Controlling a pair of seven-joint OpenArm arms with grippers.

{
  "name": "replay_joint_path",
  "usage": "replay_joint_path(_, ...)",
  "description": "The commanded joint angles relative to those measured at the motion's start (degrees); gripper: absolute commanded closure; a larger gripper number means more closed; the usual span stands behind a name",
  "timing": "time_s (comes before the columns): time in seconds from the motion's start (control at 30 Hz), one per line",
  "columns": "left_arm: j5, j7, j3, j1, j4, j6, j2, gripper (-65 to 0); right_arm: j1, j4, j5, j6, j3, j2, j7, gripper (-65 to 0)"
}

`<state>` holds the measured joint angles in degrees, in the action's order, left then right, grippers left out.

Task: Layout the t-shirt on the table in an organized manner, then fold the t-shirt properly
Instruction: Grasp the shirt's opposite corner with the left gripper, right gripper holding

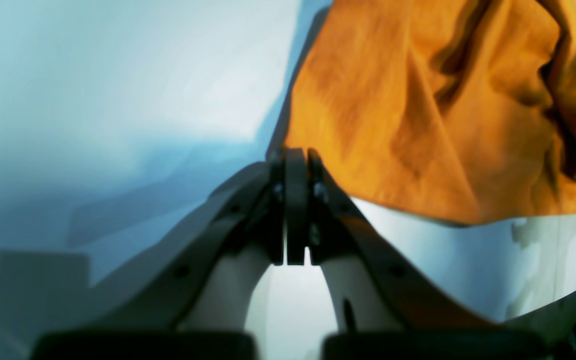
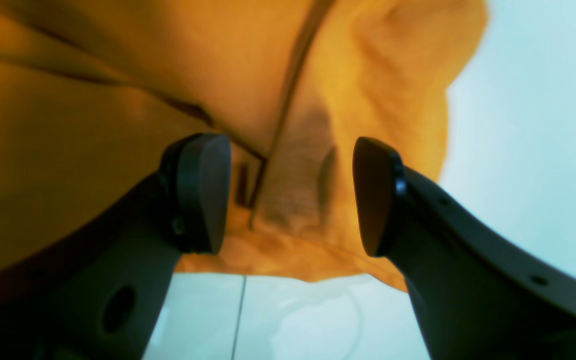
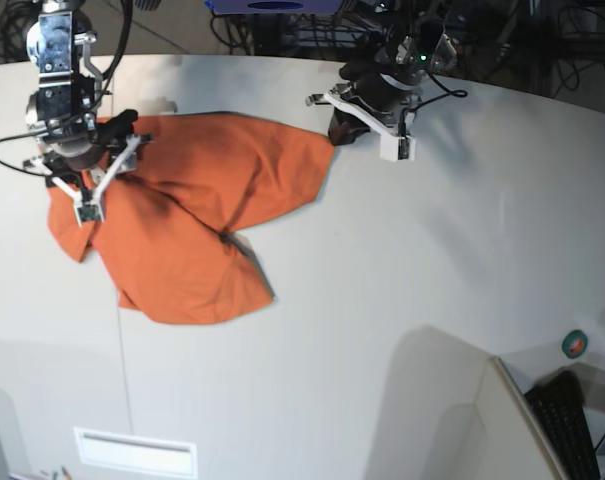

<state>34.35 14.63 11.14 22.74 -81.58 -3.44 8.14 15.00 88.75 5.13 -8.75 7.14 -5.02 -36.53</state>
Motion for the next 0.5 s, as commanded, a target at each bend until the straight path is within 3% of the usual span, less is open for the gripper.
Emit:
replay_joint_path(0.0,0.2,-0.8,-0.1,0.0,-1.1,-0.7,0.2,0.0,-0.8,-0.4,0.5,0.5,0.3,-0.7,0.9,-36.8)
replay_joint_path(0.07,0.2,-0.8,-0.2,0.8,-1.5,-0.7,0.3,0.0,-1.1,-2.1,0.5,0.5,0.3,-0.9,0.9,-34.1)
replay_joint_path(0.27,0.2,-0.8,-0.3,1.8,-4.0,-0.6,1.3,0.0,-0.1,-1.8,0.5,0.5,0.3,-0.9,0.7,0.0)
replay_joint_path(0.47,0.2,-0.8,-0.3,2.0,-3.9,-0.5,1.3,0.0,0.5,-1.1,0.5,0.5,0.4,-1.0,0.6,0.0)
